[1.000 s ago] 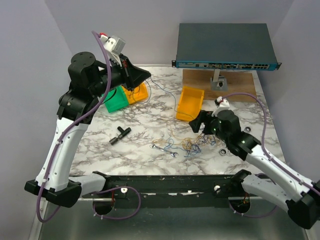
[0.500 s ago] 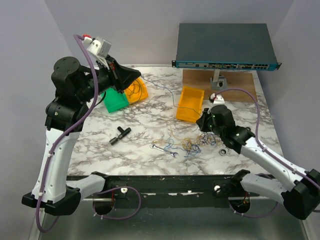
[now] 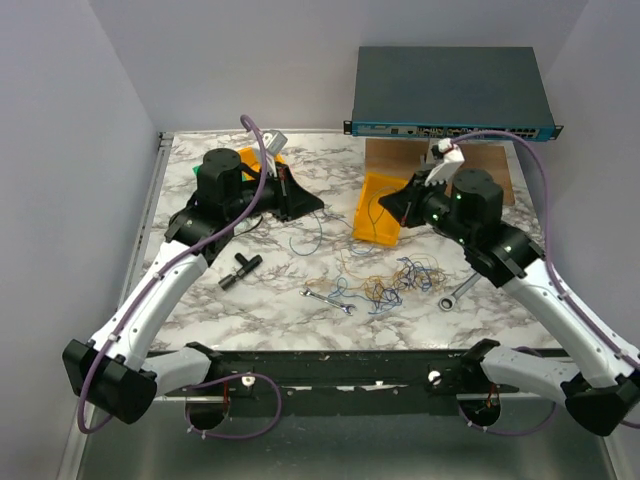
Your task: Untangle the cables
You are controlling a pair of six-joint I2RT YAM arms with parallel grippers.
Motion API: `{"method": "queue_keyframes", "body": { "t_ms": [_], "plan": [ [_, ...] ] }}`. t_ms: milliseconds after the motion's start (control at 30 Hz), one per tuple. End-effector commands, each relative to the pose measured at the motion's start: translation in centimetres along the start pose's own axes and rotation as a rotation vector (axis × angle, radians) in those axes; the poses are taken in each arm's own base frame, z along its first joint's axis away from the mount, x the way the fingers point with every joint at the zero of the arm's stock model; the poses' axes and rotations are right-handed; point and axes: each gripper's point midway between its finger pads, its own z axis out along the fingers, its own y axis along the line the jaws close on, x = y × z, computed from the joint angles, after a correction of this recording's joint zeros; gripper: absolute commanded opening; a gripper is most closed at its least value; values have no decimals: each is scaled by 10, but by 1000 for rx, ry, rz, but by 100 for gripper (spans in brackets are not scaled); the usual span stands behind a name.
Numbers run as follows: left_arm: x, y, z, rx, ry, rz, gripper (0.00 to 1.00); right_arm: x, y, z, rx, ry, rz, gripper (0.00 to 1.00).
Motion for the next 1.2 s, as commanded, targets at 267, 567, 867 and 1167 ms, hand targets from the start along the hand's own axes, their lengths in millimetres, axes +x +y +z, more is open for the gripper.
{"method": "queue_keyframes", "body": {
  "t_ms": [267,567,867,1167],
  "plan": [
    [-4,9,94,18,4,15,0,61,-43,43,146,99,62,1],
    [10,36,181,-14,-9,-25,0,72,-96,64,409,43,80,1],
    [11,84,226,-123,-103,4,0,79,-141,82,604,-40,54,1],
    [14,113,254,-221,-149,22,0,87,-177,115,684,-23,46,1]
  ]
}}
